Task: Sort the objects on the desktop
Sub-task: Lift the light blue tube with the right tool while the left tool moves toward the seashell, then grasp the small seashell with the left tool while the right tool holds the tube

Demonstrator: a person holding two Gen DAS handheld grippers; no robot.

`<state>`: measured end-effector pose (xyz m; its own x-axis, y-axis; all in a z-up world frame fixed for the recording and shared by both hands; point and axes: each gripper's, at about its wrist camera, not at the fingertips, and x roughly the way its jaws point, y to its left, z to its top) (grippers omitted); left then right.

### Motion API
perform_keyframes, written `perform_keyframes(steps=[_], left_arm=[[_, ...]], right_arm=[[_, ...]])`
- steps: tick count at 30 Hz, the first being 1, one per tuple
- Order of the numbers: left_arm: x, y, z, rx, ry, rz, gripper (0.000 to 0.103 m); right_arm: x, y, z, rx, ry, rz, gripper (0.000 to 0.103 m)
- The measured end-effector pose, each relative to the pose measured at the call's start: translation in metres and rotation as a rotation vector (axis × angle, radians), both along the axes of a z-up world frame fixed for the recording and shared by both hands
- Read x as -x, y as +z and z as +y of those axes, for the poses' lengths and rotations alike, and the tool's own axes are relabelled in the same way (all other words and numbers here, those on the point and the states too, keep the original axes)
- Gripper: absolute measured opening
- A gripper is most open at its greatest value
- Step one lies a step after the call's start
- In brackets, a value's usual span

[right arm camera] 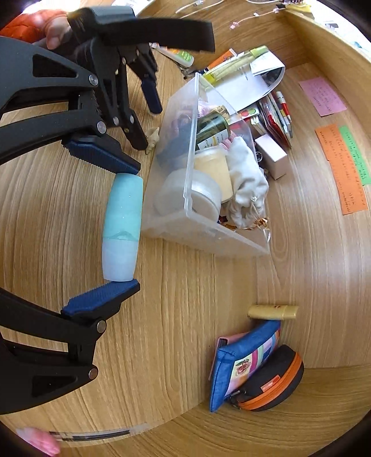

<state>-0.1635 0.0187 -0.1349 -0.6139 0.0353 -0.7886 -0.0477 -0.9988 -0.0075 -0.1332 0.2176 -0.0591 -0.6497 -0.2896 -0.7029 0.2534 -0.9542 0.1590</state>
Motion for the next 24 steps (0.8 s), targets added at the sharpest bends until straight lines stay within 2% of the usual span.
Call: perform_keyframes(steps=[11,14,17,19,24], left_arm=[[0.007,0.000,0.012,0.009,0.028,-0.001,0.063],[0.007,0.002,0.014,0.025,0.014,0.005,0.054],[0.004,0.003,0.017,0.045,-0.019,0.016,0.040],[0.002,0.004,0.019,0.086,-0.018,0.024,0.040],[-0.001,0.006,0.013,0.056,-0.021,0.028,0.040]], right_arm=[[0.000,-0.003,0.014,0.046,0.065,-0.001,0.071],[-0.002,-0.001,0.014,0.058,0.071,0.012,0.071],[-0.005,0.001,0.013,0.071,0.074,0.024,0.071],[-0.007,0.002,0.013,0.073,0.073,0.030,0.071],[-0.008,0.005,0.012,0.081,0.075,0.034,0.071]])
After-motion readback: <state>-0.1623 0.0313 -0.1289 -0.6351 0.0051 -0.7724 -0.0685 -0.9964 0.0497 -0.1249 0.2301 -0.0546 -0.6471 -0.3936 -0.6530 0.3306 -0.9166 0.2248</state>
